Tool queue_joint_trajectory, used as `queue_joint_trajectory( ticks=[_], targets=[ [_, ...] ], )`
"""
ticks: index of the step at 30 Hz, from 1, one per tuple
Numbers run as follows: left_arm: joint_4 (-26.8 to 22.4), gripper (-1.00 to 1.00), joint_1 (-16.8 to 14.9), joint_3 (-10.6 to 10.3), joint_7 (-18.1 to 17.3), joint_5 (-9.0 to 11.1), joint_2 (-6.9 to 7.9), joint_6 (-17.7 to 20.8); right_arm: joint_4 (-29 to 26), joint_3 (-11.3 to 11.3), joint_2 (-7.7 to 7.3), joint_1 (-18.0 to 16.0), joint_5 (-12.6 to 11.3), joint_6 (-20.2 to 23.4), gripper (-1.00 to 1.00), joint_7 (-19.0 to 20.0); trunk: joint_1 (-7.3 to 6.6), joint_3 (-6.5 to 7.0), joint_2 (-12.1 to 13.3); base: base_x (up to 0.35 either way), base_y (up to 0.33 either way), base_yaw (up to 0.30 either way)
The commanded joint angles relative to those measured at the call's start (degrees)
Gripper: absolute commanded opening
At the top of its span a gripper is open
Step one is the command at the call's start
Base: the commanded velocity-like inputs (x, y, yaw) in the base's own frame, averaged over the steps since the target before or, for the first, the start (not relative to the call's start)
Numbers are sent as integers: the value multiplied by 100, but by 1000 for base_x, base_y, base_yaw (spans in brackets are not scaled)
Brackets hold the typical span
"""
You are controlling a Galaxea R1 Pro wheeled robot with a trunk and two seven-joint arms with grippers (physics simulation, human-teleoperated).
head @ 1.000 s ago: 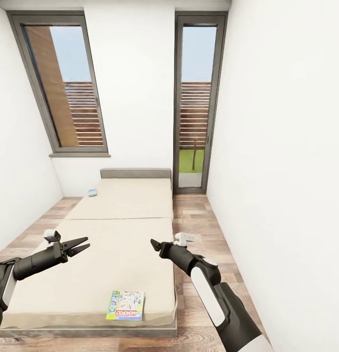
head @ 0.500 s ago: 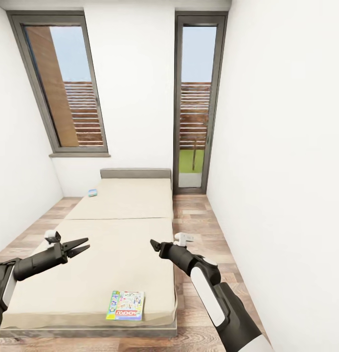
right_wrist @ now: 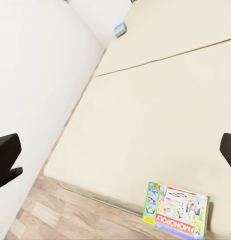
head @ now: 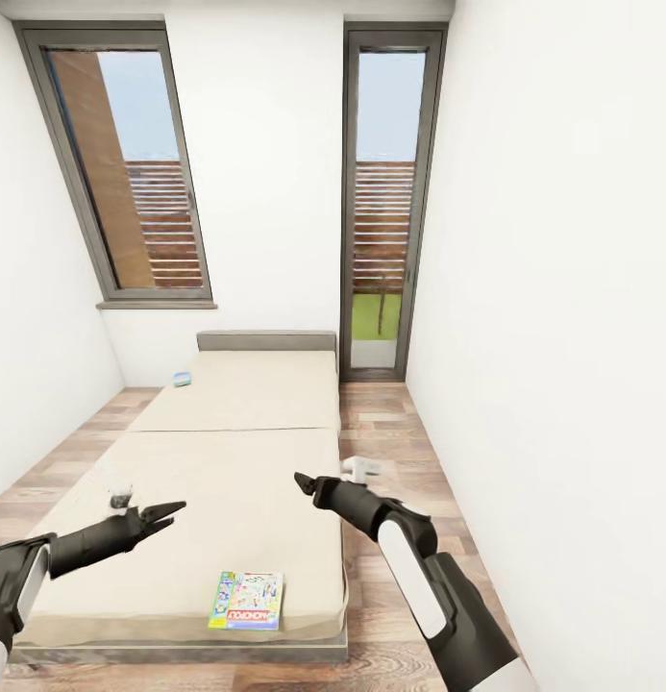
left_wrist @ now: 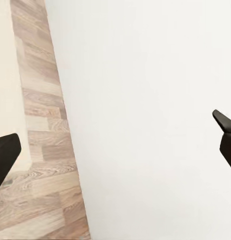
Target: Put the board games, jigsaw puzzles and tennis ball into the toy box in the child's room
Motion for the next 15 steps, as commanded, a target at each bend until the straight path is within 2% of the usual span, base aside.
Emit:
queue_joint_trajectory(
  ticks=[1, 7, 8, 13, 15],
  targets=[
    [300, 100, -6, 13, 230, -30, 5, -191, -4, -45, 2, -5, -13, 41, 100, 15, 4, -14, -14, 0, 0, 0],
    [1225, 100, -5, 26, 786, -61, 28, -886, -20, -127, 2, -4, -23, 103, 100, 25, 4, -14, -14, 0, 0, 0],
    [1508, 100, -5, 29, 917, -65, 38, -1124, -35, -155, 2, -4, -29, 116, 100, 28, 4, -14, -14, 0, 0, 0],
    [2207, 100, -5, 18, 1250, -70, 49, -1729, -55, -201, -20, -4, -60, 120, 100, 32, 4, -14, -14, 0, 0, 0],
    [2631, 100, -5, 16, 1537, -68, 36, -2068, -71, -199, -56, -4, -69, 120, 100, 32, 4, -14, -14, 0, 0, 0]
  ],
)
